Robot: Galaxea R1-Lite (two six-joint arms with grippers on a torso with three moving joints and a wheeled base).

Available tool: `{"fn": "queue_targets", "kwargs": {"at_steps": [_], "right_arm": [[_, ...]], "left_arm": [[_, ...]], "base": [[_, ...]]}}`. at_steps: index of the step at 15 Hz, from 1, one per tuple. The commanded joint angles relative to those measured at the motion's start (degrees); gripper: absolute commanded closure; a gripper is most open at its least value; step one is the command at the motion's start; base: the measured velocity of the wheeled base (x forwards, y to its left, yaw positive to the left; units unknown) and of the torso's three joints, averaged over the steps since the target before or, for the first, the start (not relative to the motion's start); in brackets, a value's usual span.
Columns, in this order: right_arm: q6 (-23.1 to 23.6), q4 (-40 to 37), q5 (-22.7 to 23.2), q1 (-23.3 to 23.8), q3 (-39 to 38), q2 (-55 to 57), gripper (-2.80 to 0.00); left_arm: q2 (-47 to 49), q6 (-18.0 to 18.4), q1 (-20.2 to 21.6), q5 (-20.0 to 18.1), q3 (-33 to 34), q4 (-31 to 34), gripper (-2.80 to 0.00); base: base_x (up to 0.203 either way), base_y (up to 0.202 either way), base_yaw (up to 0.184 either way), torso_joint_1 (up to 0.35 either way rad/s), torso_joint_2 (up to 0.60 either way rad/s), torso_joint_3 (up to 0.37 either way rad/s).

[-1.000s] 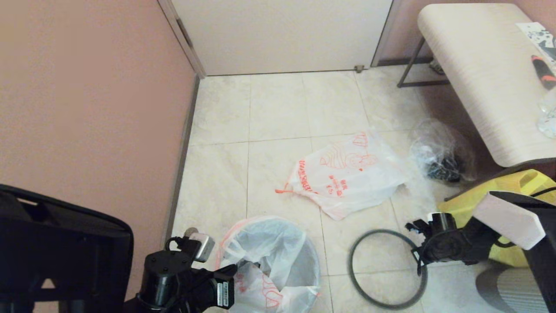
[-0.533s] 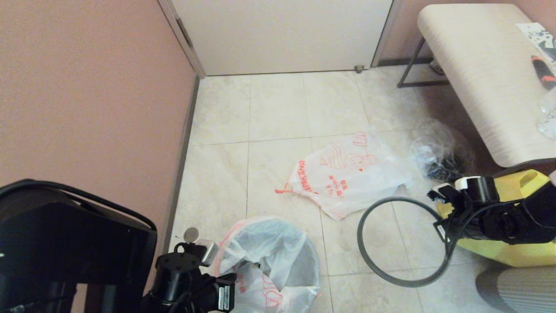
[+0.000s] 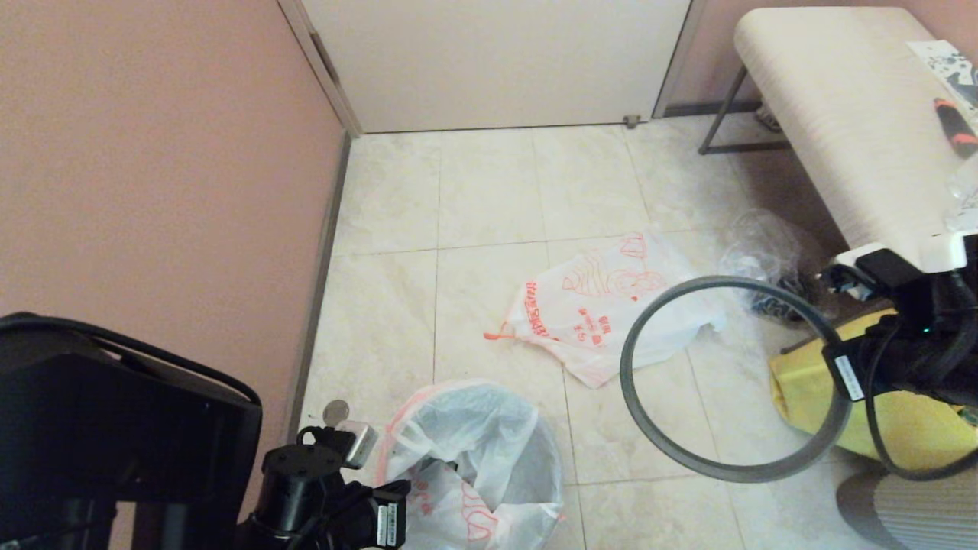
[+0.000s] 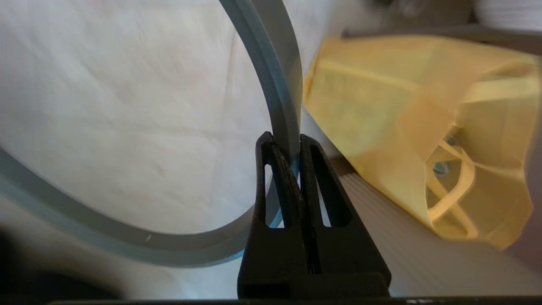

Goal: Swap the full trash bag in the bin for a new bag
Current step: Place the trash can ring on the trash can

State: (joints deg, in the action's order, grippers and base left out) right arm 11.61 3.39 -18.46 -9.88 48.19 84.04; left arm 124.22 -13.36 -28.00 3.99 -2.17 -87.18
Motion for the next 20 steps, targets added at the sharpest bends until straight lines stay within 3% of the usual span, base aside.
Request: {"fn": "queue_targets", "kwargs": {"at_steps": [1,5,8,10,13,16,20], "right_arm": [[-7.22,-2.27,0.49,-3.23,0.59,-8.1,0.0],[-24.94,-15.32,8.15,-11.89,4.55,-2.63,0.0],[-31.34,-18.45,13.6,-16.45,7.62,11.09,0.0],[-33.0,-18.94,15.47,-19.81,11.61,20.48,0.0],[-34.27,-19.54,16.6,-26.67,21.93,32.0,0.0],[-34.64,-19.19,12.33,-32.25,28.35,39.72,0.0],[-33.91,-20.06,5.66,-35.4,37.39,48.01,0.0]], "left_arm": [[-2.4,-0.09,-0.22,-0.01,0.57,-0.49,0.0],[-6.01,0.09,-0.3,-0.43,1.69,-0.49,0.0],[-14.03,-0.34,-1.62,0.67,2.01,-0.49,0.0],[-22.05,-0.64,-3.91,3.85,2.1,-0.49,0.0],[-27.93,-0.84,-9.58,12.13,2.16,-0.49,0.0],[-26.31,-1.1,-9.85,12.31,2.17,-0.49,0.0],[-23.59,-1.23,-11.02,12.8,2.17,-0.49,0.0]], "base": [[0.0,0.0,0.0,0.0,0.0,0.0],[0.0,0.0,0.0,0.0,0.0,0.0],[0.0,0.0,0.0,0.0,0.0,0.0],[0.0,0.0,0.0,0.0,0.0,0.0],[0.0,0.0,0.0,0.0,0.0,0.0],[0.0,0.0,0.0,0.0,0.0,0.0],[0.0,0.0,0.0,0.0,0.0,0.0]]}}
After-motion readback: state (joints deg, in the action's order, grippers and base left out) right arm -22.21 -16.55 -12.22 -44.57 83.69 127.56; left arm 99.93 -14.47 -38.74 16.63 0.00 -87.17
